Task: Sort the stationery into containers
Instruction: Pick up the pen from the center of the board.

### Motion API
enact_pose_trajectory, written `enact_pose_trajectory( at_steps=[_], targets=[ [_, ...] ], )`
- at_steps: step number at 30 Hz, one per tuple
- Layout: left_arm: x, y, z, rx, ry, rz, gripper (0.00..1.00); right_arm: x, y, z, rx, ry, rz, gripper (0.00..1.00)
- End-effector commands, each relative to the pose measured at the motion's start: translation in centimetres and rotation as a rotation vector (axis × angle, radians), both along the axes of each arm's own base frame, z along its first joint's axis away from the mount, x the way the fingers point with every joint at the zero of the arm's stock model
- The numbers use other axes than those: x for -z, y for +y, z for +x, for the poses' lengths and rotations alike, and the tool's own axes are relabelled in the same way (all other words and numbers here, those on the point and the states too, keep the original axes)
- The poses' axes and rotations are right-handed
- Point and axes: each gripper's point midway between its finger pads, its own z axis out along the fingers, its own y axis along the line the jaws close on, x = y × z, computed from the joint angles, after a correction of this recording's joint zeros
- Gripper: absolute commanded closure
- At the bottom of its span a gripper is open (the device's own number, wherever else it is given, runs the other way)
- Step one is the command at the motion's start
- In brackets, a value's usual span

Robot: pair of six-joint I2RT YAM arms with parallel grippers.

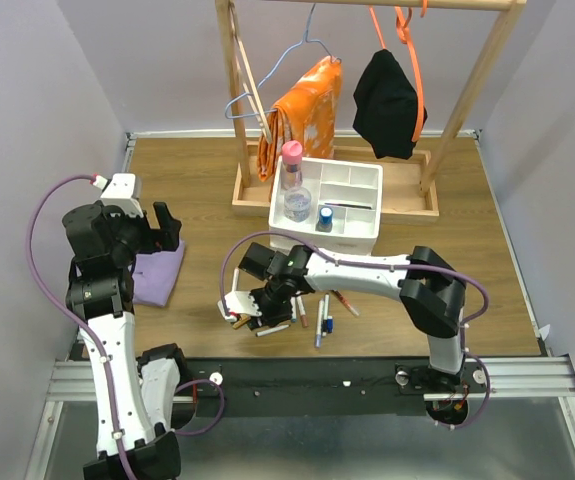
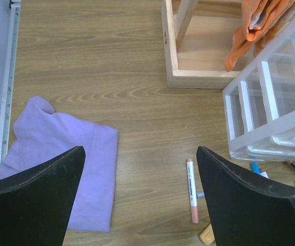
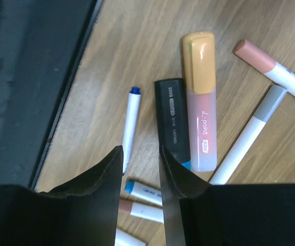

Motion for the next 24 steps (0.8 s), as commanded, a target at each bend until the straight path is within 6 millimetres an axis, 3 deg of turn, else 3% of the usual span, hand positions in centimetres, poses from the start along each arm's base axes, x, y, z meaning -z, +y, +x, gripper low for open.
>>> enact_pose_trajectory(
  at_steps=[1,13,24],
  targets=[
    [0.2,0.4,-0.2,-0.025,0.001,0.035,0.01,2.0,1.5,1.4,0.006,-0.078,0.036,0.59],
    [2.3,-0.2,-0.5,0.014,0.044,0.050,0.01,4.3,1.5,2.0,0.018,-0.095,0.003,0.59],
    [2.9,-0.5,-0.3,0.029,0.052,0.039,0.01,7.8,-2.7,1.2,-0.030,-0.107,-0.135,0.58]
  ],
)
